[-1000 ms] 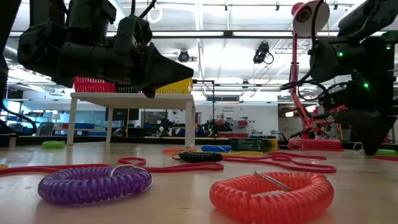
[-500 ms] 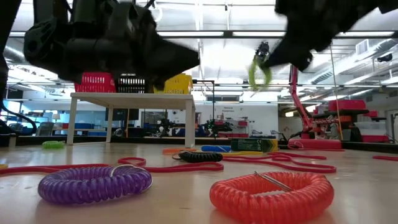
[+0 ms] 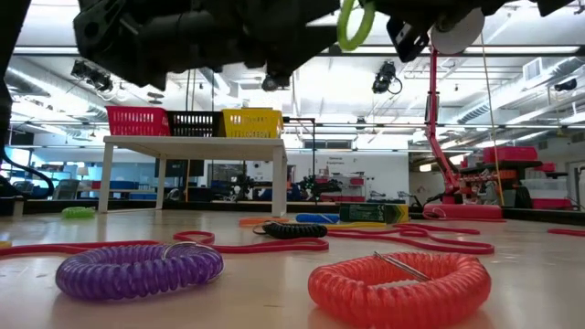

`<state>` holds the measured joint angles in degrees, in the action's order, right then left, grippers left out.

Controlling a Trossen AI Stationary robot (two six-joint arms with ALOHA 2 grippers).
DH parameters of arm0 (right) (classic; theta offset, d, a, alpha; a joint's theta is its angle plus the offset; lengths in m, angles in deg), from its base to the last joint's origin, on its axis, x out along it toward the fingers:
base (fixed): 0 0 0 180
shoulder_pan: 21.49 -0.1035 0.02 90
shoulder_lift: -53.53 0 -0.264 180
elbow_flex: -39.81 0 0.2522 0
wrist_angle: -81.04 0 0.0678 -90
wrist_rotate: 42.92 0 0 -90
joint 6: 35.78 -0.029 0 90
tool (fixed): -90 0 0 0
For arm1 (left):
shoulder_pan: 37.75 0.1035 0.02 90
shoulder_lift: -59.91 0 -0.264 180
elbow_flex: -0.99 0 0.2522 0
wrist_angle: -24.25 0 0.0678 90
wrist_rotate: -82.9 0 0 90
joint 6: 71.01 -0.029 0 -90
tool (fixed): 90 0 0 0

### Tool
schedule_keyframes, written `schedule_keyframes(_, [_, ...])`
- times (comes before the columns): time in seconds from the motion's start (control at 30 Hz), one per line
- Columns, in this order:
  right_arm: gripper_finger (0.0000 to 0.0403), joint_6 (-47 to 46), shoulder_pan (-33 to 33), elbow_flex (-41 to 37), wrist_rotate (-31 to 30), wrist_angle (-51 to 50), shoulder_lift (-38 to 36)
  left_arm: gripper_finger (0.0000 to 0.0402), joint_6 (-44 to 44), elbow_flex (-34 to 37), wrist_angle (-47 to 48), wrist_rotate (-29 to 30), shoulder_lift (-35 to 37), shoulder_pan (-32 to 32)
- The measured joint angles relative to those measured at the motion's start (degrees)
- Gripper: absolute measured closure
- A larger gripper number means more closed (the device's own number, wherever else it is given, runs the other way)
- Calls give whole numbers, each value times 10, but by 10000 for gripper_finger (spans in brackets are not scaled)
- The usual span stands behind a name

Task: Pick & Place Office Desk Supplies
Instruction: Put the green spring keychain into the black bin on the shelf

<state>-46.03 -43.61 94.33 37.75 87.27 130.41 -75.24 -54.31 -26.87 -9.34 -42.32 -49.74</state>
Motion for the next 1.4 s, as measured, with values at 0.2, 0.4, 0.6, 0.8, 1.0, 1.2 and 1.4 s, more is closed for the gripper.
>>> schedule_keyframes(0.2, [385, 19, -3, 0, 15, 20, 0, 195, -5, -40, 51, -23, 0, -1])
schedule_keyframes(0.4, [385, 32, -3, 0, 33, 44, 0, 258, -12, -54, 66, -23, 0, 0])
schedule_keyframes(0.6, [382, 36, -3, 0, 38, 48, 0, 333, -23, -56, 65, -19, 0, 0])
schedule_keyframes(0.8, [336, 47, -21, 0, -4, 45, 0, 377, -29, -48, 128, 73, 32, 1])
schedule_keyframes(1.0, [260, 58, -53, 0, -118, 6, -1, 375, -28, -42, 335, 218, 139, -10])
schedule_keyframes(1.2, [234, 46, -65, 0, -159, -45, -1, 378, 22, -42, 570, 359, 287, -22])
schedule_keyframes(1.4, [299, 37, -71, 0, -211, -68, 0, 379, 73, -77, 785, 480, 426, 14])
